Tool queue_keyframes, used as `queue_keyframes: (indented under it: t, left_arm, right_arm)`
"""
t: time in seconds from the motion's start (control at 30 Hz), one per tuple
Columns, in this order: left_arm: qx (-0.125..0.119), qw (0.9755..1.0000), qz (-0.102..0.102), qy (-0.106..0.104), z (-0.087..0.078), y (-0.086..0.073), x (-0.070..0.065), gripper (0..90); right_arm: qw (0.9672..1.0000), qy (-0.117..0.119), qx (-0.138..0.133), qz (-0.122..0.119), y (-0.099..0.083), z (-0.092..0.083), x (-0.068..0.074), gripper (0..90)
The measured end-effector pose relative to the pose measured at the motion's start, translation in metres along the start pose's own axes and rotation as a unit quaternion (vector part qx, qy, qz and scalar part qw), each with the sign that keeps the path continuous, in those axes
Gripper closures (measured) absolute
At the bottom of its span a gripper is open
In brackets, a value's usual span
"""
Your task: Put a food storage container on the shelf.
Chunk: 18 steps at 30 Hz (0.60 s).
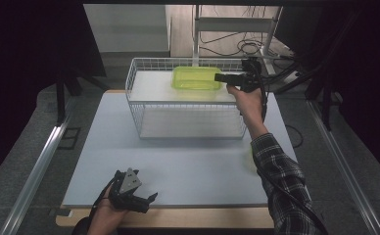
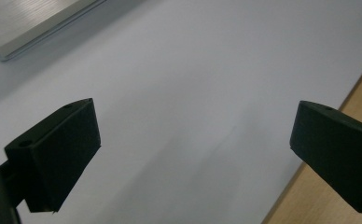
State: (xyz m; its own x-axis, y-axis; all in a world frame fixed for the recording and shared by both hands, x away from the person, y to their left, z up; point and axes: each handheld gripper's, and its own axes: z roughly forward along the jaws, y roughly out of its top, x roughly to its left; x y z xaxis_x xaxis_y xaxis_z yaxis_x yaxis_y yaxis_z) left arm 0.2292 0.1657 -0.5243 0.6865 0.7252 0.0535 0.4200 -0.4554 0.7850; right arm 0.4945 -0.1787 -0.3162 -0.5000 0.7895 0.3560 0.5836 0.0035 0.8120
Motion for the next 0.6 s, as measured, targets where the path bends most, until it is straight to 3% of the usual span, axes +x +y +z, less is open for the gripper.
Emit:
queue_keyframes:
  t: [0.07,0.23,0.6]
  left_arm:
    - [-0.018,0.9997,-0.013,-0.012,-0.002,0.001,0.001,0.9]
    - [-0.034,0.9983,-0.04,-0.024,-0.004,0.0,0.006,0.8]
    - [-0.04,0.9983,-0.043,-0.005,-0.005,-0.001,0.008,1.6]
  right_arm:
    - [0.9999,0.003,-0.001,-0.012,0.0,-0.004,0.002,41.8]
    - [0.9992,0.016,0.003,-0.035,-0.004,-0.016,0.003,34.6]
    - [0.9966,0.03,0.005,-0.077,-0.021,-0.039,0.01,26.3]
